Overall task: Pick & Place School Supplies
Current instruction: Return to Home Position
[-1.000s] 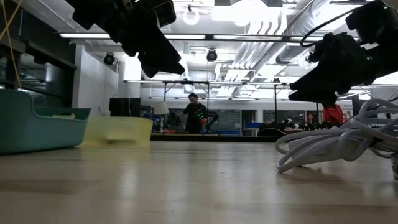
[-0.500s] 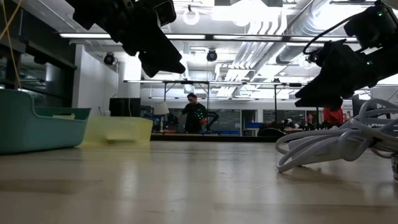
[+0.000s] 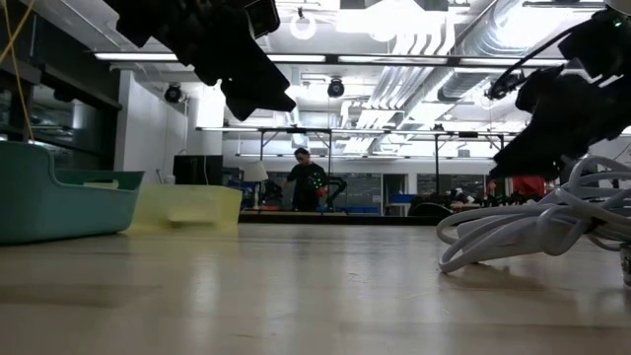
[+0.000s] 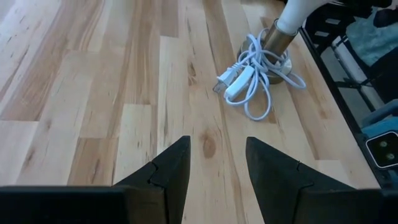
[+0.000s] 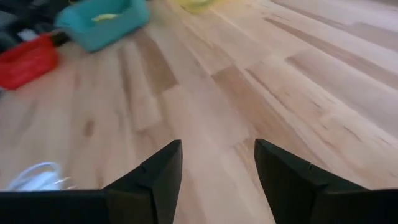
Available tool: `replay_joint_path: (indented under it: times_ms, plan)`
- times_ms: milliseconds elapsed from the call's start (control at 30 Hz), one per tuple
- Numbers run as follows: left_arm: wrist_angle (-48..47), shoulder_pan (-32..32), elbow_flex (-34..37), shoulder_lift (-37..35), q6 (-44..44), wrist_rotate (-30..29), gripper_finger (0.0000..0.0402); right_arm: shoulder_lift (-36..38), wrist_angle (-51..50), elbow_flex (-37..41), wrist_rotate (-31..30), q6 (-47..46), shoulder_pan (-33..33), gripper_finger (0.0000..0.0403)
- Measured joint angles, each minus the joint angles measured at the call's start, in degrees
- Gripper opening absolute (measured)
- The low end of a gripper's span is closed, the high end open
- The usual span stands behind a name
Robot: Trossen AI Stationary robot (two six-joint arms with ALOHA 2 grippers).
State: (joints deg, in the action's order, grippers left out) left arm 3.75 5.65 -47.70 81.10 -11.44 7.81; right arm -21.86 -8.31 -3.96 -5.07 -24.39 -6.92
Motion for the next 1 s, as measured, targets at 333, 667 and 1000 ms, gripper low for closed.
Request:
replay_joint_path:
  times_ms: [333, 667, 1000]
  plan:
    - [1.0, 0.13, 0.0, 0.0, -0.04, 2.47, 0.0152, 6.19, -1.06, -0.11, 6.65, -1.14, 0.04, 0.019]
    - [1.53, 0.15, 0.0, 0.0, 0.31, 2.93, 0.0152, 8.7, 9.65, 3.49, 7.1, -4.07, 0.93, 0.019]
    - [1.46, 0.13, 0.0, 0.0, 1.84, 4.57, 0.0152, 8.7, 9.15, 3.52, 5.56, -4.27, 1.31, 0.019]
